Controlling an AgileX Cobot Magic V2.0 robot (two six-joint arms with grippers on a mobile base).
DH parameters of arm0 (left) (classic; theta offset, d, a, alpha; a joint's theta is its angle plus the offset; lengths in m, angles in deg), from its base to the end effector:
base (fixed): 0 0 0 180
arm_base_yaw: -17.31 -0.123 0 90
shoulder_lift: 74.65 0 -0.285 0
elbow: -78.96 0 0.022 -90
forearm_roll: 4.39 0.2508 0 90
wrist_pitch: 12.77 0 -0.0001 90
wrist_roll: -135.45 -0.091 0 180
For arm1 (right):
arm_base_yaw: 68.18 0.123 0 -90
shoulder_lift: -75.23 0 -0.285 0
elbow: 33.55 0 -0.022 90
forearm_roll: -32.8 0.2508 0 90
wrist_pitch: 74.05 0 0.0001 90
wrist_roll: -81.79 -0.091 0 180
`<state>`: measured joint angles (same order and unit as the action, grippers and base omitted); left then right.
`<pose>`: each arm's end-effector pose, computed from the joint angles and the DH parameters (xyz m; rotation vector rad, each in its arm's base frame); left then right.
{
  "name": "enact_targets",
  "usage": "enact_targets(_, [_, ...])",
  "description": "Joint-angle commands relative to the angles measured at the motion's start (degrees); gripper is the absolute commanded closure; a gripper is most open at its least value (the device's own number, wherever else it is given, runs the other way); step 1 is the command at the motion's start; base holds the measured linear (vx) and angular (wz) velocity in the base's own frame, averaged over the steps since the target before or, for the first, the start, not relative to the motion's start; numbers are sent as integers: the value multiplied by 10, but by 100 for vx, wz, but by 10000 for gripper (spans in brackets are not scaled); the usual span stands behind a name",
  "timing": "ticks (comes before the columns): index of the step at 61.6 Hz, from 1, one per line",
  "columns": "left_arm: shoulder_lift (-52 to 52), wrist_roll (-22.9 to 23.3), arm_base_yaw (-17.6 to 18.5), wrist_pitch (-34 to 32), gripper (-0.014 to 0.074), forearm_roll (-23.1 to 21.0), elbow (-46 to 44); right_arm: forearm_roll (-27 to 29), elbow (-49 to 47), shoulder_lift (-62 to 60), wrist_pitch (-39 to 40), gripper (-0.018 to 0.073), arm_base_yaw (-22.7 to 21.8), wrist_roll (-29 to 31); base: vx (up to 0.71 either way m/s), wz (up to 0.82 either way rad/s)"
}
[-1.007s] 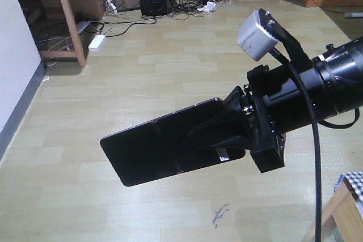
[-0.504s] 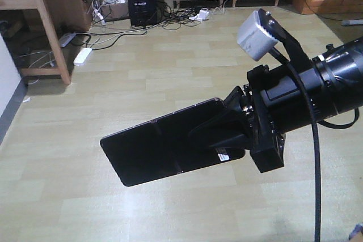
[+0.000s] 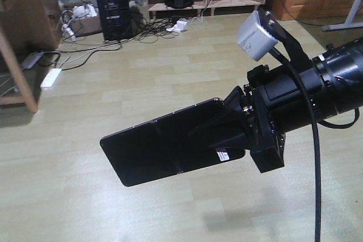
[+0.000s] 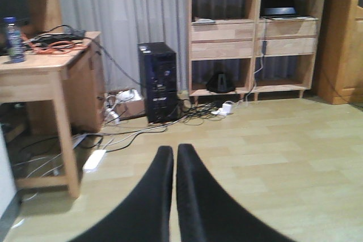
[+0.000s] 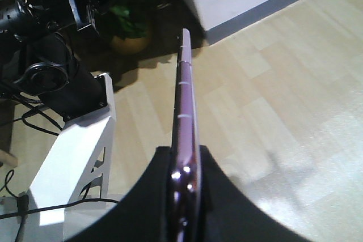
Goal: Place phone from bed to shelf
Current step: 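Carry the phone in the right gripper as the base drives to the shelf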
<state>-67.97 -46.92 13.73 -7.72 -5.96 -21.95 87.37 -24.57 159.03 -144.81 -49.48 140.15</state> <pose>0.0563 0.0033 0.1952 -0.0365 1.5850 0.0579 0.2127 0.1459 0.3649 -1.2905 1.9989 1.0232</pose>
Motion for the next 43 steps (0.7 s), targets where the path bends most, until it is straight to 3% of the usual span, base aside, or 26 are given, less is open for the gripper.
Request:
enact_targets(1, [-4,5,4,-41,595,-6,-14,44,-16,-17,-29,561,-1,5,41,-23])
enact_targets(43, [-4,5,4,-41,595,-6,-14,44,-16,-17,-29,561,-1,5,42,-27])
